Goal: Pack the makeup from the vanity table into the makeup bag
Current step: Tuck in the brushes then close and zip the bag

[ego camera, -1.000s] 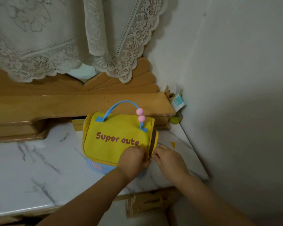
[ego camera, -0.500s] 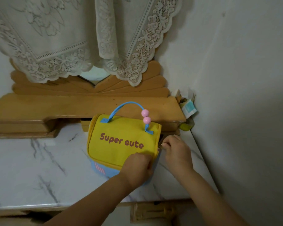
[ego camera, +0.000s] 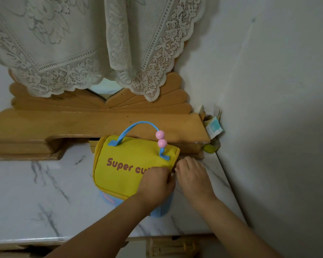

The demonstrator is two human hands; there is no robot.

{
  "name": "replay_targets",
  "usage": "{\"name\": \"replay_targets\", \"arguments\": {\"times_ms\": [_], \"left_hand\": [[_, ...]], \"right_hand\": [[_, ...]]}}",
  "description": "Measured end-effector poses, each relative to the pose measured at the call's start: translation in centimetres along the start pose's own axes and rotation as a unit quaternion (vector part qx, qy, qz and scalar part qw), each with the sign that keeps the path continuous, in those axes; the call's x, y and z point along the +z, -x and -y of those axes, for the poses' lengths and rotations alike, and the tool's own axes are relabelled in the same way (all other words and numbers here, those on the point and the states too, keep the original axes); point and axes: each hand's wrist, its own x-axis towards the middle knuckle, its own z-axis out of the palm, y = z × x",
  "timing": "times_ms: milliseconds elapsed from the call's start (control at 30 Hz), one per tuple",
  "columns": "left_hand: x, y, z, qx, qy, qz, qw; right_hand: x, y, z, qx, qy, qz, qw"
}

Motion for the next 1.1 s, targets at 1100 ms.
{"name": "replay_targets", "arguments": {"times_ms": [1100], "left_hand": [[-1.5, -4.6, -1.2, -0.071, -0.065, 0.021, 0.995]], "right_hand": [[5.2, -4.5, -4.8, 0.289, -0.210, 0.261, 0.897]]}}
